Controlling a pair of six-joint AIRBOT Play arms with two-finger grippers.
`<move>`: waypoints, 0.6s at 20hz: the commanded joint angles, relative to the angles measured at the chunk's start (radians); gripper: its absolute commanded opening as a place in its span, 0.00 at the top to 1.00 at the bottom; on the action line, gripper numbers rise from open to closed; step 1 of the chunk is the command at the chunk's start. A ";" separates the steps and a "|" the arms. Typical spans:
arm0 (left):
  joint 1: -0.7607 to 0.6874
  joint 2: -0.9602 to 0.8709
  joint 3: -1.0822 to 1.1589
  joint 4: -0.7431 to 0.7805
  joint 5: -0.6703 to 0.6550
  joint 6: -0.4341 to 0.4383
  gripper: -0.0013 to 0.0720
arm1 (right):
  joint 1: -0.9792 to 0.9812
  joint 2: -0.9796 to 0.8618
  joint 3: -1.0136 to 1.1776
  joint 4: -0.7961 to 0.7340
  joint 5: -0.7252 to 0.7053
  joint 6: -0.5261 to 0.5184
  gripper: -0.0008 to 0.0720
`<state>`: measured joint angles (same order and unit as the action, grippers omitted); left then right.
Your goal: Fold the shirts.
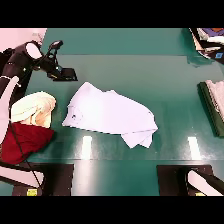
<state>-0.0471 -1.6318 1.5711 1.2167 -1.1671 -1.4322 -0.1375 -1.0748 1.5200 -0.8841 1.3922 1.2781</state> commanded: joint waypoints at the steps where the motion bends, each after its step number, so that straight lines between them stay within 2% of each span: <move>1: 0.062 -0.105 -0.007 -0.113 0.012 0.085 0.11 | 0.001 0.000 -0.083 0.001 -0.004 0.000 0.97; 4: 0.046 -0.166 -0.007 -0.162 0.034 0.130 0.11 | 0.001 0.000 -0.148 0.001 -0.015 0.000 0.97; 9: 0.008 -0.217 -0.007 -0.163 0.056 0.132 0.11 | 0.000 0.000 -0.212 -0.004 -0.032 0.000 0.97; 10: -0.002 -0.217 -0.005 -0.164 0.070 0.132 0.28 | 0.000 -0.001 -0.218 -0.008 -0.034 0.000 0.97; 11: -0.007 -0.217 -0.004 -0.171 0.077 0.131 0.56 | 0.000 -0.001 -0.229 -0.008 -0.036 0.000 0.97; 12: -0.009 -0.217 -0.002 -0.186 0.079 0.130 0.76 | 0.001 0.000 -0.245 -0.008 -0.037 0.000 0.97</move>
<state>-0.0429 -1.8389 1.5658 1.0573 -1.1065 -1.3067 -0.1375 -1.0748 1.3079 -0.8886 1.3621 1.2781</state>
